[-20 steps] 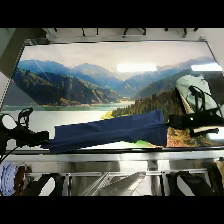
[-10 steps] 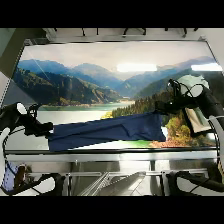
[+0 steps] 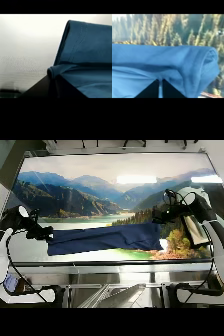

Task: Fold the shirts.

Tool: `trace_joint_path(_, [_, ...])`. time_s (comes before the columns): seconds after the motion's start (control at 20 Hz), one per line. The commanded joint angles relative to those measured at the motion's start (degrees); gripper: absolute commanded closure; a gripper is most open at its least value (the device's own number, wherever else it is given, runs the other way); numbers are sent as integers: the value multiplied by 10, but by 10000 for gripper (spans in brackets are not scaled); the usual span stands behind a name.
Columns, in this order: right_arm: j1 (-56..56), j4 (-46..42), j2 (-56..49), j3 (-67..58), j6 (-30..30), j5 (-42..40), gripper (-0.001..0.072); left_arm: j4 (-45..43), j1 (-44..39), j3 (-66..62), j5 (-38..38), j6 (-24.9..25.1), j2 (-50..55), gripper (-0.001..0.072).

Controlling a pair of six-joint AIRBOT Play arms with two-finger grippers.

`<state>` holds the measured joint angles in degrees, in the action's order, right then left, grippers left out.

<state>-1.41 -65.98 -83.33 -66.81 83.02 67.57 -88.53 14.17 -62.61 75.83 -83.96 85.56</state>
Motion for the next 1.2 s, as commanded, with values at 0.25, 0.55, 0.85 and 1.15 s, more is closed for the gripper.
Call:
trace_joint_path(0.25, [-80,20,8,-22,-65,172,8,11,0,-4,-13,-44,-105,195])
trace_joint_path(0.55, [-207,173,-68,44,-156,158,8,10,0,-4,-21,-47,-223,694])
trace_joint_path(0.85, [-201,232,-144,45,-211,148,8,36,54,-4,17,-53,-287,694])
trace_joint_path(1.15, [-120,263,-173,49,-242,169,8,185,54,-4,-15,-35,-295,694])
